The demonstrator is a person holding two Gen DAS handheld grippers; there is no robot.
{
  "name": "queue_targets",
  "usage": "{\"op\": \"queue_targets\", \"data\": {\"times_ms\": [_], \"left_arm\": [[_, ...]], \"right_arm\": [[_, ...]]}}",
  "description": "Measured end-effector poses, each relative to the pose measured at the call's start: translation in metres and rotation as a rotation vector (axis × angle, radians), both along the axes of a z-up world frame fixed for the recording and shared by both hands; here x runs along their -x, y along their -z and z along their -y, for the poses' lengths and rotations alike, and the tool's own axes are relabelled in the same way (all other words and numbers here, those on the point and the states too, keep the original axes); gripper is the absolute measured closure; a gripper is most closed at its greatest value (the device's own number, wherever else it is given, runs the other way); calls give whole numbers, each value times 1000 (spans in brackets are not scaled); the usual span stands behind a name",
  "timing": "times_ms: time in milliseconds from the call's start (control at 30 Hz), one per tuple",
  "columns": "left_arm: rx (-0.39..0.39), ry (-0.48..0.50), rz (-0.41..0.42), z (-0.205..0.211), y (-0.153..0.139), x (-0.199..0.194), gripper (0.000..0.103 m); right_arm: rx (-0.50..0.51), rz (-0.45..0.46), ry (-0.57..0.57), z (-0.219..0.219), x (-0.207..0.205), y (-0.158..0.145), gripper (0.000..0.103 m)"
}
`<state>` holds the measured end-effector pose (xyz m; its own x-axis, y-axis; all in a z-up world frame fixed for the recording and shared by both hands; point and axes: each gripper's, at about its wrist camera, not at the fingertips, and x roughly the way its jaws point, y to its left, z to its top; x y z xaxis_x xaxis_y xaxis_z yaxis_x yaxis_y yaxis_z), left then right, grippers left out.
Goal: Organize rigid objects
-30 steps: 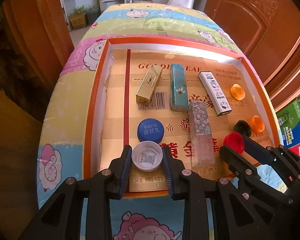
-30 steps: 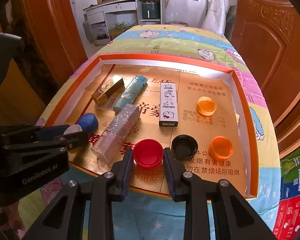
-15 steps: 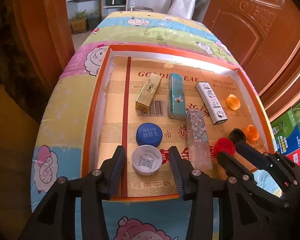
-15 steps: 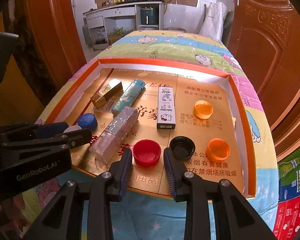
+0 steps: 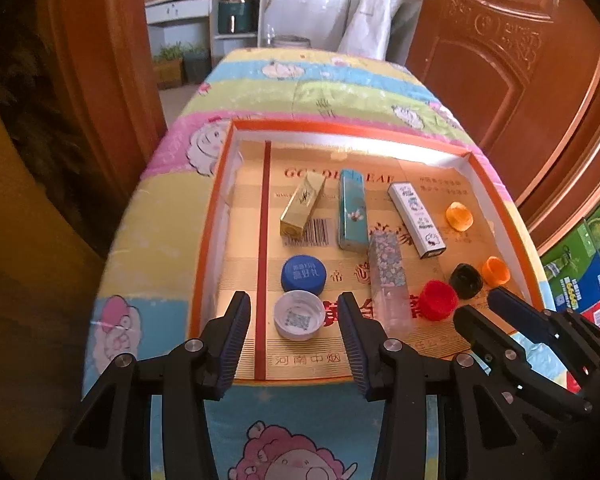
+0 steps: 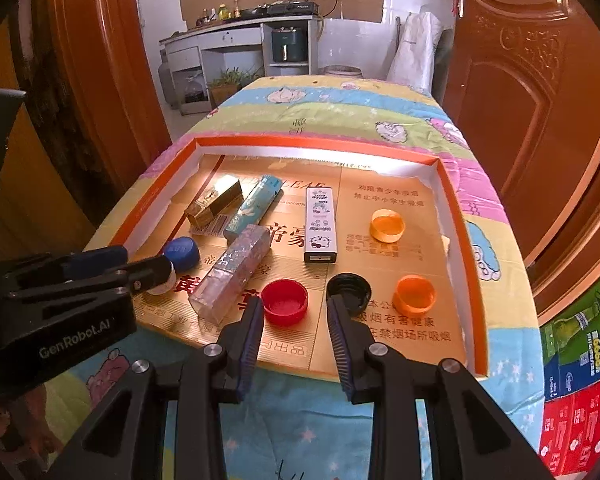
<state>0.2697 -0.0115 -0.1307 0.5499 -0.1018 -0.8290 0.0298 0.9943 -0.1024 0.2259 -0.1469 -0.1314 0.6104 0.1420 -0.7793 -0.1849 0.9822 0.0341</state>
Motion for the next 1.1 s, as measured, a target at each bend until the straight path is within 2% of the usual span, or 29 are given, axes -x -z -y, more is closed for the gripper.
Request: {"op": "queue_targets", "data": {"times_ms": [400,700,800,967,1100], "left_arm": [[-9,0,136,10,-56,59,56],[-55,-5,221,20,-87,114,56],[-94,-42,269,21,-98,135,56],[-206,-129,344,22,-119,170,56],[-153,-108,362,17,-133,192,56]], "right_arm": [[-65,71,131,19,52,-46,70],[-57,112,183,26,98,-77,70],[-53,132,186,25,115,-87,70],[-62,184,199,21,144,-107,70],[-71,229,204,16,167,-122,70]]}}
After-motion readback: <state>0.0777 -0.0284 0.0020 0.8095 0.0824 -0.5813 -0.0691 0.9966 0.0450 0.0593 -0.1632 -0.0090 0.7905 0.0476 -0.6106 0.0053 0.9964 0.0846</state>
